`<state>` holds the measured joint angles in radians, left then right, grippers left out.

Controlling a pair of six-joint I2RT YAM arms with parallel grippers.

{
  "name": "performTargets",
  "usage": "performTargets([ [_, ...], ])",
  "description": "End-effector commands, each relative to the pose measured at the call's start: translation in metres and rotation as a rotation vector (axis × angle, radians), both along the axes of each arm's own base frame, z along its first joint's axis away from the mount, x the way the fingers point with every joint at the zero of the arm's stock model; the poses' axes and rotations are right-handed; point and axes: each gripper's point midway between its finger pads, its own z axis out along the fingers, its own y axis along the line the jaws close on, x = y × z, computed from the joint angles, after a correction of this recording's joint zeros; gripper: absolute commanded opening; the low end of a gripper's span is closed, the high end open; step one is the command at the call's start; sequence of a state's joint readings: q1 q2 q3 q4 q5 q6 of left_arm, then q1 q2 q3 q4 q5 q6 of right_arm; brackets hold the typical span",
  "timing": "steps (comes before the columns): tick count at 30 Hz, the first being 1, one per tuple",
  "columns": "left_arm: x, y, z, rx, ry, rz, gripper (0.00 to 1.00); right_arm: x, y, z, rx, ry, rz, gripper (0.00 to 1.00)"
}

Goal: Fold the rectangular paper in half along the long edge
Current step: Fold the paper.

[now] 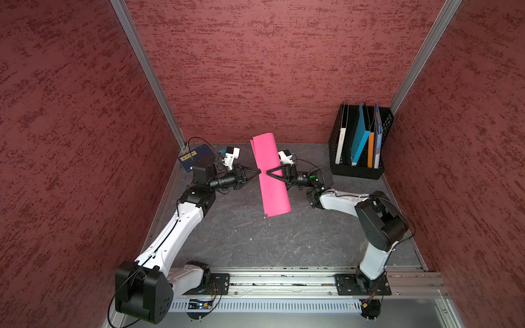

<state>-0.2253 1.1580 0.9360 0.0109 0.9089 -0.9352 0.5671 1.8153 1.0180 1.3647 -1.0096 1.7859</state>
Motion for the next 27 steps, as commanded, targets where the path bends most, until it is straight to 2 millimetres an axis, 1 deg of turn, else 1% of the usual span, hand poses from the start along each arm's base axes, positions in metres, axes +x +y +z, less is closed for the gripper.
performTargets([
  [1,-0.004,0.001,0.01,-0.011,-0.04,-0.011,0.03,-0.004,-0.002,0.011,0.04,-0.05,-0.021,0.57],
  [4,-0.005,0.001,0.012,-0.011,-0.048,-0.012,0.02,-0.002,-0.001,0.008,0.04,-0.044,-0.034,0.57],
  [9,-0.009,0.002,0.017,-0.015,-0.067,-0.014,0.0,0.005,-0.002,0.003,0.047,-0.033,-0.073,0.63],
  [17,-0.011,0.002,0.022,-0.021,-0.085,-0.016,0.0,0.006,-0.001,0.001,0.029,-0.044,-0.087,0.64],
  [20,-0.011,0.002,0.023,-0.023,-0.087,-0.018,0.0,0.004,-0.003,0.003,0.032,-0.054,-0.085,0.6],
  [24,-0.01,0.001,0.022,-0.023,-0.085,-0.021,0.0,0.0,-0.004,0.011,0.051,-0.068,-0.072,0.51],
  [27,-0.01,0.002,0.022,-0.023,-0.084,-0.02,0.0,-0.003,-0.005,0.018,0.063,-0.084,-0.064,0.5],
])
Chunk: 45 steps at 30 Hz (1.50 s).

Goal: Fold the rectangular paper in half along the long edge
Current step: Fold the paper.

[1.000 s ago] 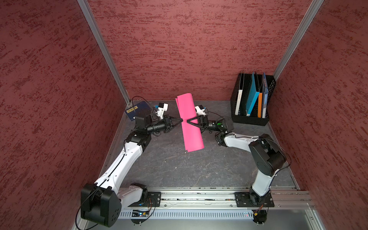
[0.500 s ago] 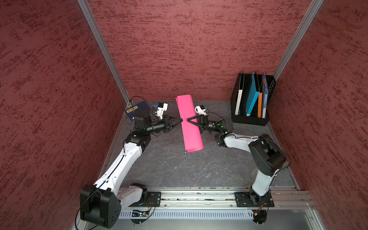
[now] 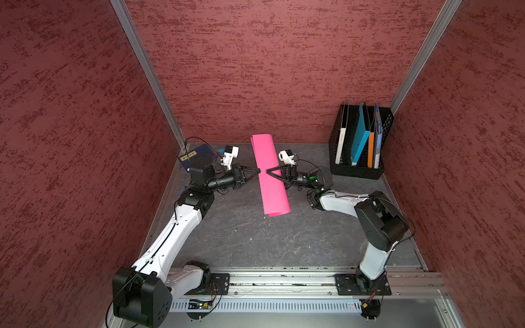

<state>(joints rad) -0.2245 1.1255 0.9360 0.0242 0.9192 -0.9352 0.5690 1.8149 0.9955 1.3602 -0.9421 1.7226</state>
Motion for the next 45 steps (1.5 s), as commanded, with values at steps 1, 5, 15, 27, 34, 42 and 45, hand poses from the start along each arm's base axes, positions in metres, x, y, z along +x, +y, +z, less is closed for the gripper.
performTargets([
  [1,-0.002,0.001,0.009,-0.011,-0.04,-0.01,0.0,-0.015,-0.005,0.026,0.047,-0.087,0.012,0.5],
  [5,-0.003,0.001,0.009,-0.01,-0.042,-0.012,0.0,-0.023,-0.008,0.042,0.049,-0.146,0.024,0.49],
  [15,-0.002,0.001,0.006,-0.007,-0.031,-0.01,0.03,-0.024,-0.005,0.033,-0.01,-0.143,0.02,0.42],
  [27,0.001,0.0,0.002,-0.01,-0.017,-0.011,0.25,-0.02,-0.009,0.035,0.016,-0.152,-0.034,0.43],
  [34,0.001,0.0,0.002,-0.008,-0.017,-0.012,0.26,-0.016,-0.015,0.037,0.062,-0.139,-0.087,0.43],
  [42,0.001,0.001,0.001,-0.008,-0.014,-0.007,0.26,-0.016,-0.017,0.038,0.069,-0.14,-0.1,0.44],
  [45,0.0,0.002,0.001,-0.008,-0.013,-0.005,0.25,-0.015,-0.018,0.04,0.069,-0.146,-0.111,0.44],
])
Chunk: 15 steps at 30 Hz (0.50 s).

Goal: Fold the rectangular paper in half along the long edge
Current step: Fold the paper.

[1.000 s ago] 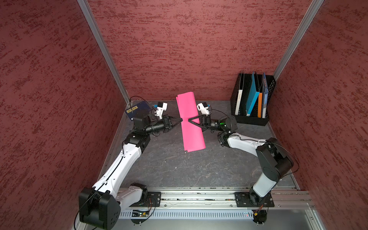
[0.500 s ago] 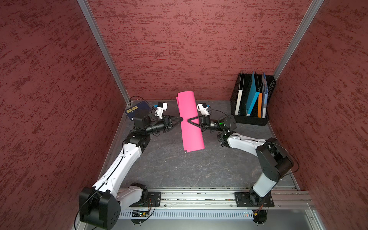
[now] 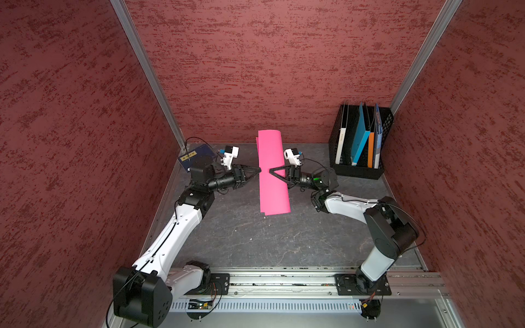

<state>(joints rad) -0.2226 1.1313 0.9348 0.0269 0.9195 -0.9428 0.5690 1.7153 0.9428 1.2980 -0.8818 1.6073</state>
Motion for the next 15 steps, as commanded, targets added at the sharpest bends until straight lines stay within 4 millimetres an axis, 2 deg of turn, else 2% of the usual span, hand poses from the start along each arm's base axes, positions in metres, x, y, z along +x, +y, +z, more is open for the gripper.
performTargets([
  [1,-0.0009,0.0017,0.0023,-0.006,-0.023,-0.007,0.25,-0.0094,-0.0067,0.0241,0.054,-0.073,-0.024,0.44],
  [11,-0.0016,0.0024,0.0013,-0.004,-0.021,-0.005,0.14,-0.0049,-0.0057,0.0211,0.036,-0.076,-0.052,0.46],
  [14,-0.0021,0.0031,0.0035,-0.005,-0.018,-0.004,0.15,-0.003,-0.006,0.0163,0.023,-0.075,-0.07,0.46],
  [15,-0.003,0.004,0.0044,-0.002,-0.014,-0.002,0.19,-0.0025,-0.0063,0.015,0.024,-0.074,-0.074,0.46],
])
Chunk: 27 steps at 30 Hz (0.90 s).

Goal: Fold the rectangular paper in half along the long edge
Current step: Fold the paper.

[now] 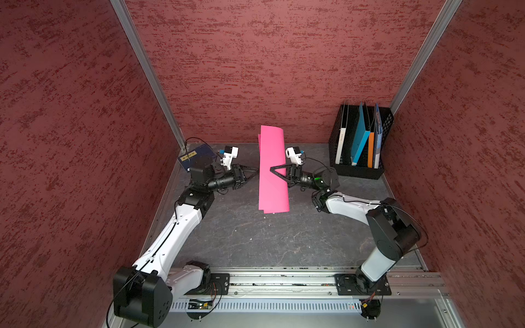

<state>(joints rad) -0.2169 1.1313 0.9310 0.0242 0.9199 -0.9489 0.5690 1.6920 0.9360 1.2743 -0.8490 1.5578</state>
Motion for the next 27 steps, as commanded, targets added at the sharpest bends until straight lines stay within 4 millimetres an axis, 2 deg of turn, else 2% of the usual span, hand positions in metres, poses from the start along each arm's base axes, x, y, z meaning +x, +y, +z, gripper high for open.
performTargets([
  [1,-0.005,0.004,0.008,0.0,-0.025,-0.006,0.21,-0.004,-0.003,0.008,0.014,-0.038,-0.031,0.46],
  [5,-0.015,0.011,0.012,0.001,-0.024,0.009,0.27,-0.001,-0.001,0.004,0.017,-0.031,-0.03,0.46],
  [11,-0.035,0.017,0.015,-0.021,-0.01,0.005,0.24,0.001,0.0,0.005,0.012,-0.027,-0.026,0.45],
  [14,-0.04,0.014,0.016,-0.057,0.005,-0.013,0.21,0.002,0.0,0.006,0.014,-0.025,-0.031,0.45],
  [21,-0.052,0.0,-0.008,-0.048,0.064,-0.059,0.21,0.001,-0.003,0.011,0.031,-0.022,-0.04,0.45],
  [27,-0.059,-0.004,-0.003,-0.041,0.061,-0.074,0.21,0.001,-0.003,0.011,0.022,-0.02,-0.038,0.45],
])
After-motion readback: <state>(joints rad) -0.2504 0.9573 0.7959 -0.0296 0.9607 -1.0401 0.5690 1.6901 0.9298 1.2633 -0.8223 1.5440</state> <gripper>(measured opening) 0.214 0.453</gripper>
